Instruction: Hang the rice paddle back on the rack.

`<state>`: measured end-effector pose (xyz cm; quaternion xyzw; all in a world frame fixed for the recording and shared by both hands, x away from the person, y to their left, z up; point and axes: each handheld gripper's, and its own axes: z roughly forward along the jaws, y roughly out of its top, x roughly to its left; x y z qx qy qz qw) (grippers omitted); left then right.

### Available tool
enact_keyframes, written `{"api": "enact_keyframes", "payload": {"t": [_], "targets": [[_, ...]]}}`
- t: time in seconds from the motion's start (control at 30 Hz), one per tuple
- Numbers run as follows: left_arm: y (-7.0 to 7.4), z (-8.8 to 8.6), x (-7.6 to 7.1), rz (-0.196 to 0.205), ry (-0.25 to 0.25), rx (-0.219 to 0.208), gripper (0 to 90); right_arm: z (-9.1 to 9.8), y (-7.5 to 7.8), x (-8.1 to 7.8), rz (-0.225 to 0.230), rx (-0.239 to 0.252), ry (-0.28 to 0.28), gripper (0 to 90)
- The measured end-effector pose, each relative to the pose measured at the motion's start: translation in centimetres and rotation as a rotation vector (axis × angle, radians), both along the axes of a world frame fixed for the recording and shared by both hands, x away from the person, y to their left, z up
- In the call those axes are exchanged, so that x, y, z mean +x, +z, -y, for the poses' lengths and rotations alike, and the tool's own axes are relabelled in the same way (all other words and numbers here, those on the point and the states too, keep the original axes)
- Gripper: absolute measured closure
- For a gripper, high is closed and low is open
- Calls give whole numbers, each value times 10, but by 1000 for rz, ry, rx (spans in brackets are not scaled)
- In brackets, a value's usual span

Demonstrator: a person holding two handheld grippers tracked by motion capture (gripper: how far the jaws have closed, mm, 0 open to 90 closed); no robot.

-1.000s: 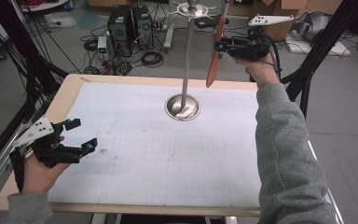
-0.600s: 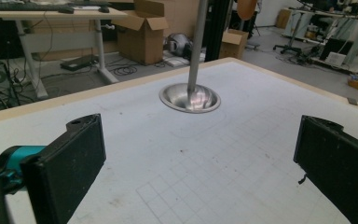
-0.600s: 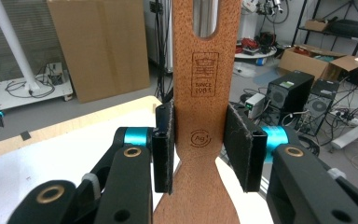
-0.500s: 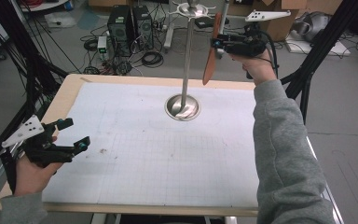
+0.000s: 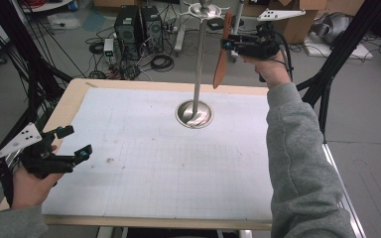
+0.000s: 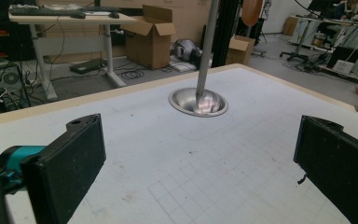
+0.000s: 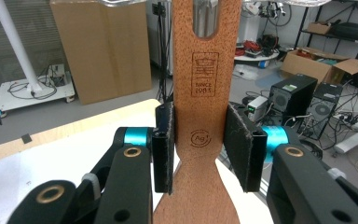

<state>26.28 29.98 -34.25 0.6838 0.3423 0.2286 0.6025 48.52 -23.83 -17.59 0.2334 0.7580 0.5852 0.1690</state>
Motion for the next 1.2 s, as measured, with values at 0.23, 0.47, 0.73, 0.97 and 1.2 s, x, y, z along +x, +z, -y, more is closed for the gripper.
{"api": "enact_keyframes", "payload": {"t": [0.23, 0.47, 0.73, 0.97, 1.2], "targets": [[0, -1, 0, -1, 2, 2, 26, -2, 0, 2, -1, -2, -5, 646], [0, -5, -1, 1, 15, -5, 26, -3, -1, 3, 3, -9, -23, 647], [-1, -4, -1, 0, 16, -2, 26, -6, -2, 4, -2, -11, -17, 646], [0, -8, -1, 3, 25, -9, 26, -9, -4, 6, -6, -19, -15, 647], [-2, -8, 0, -5, 27, -6, 26, -10, -7, 8, -9, -14, -18, 646]]}}
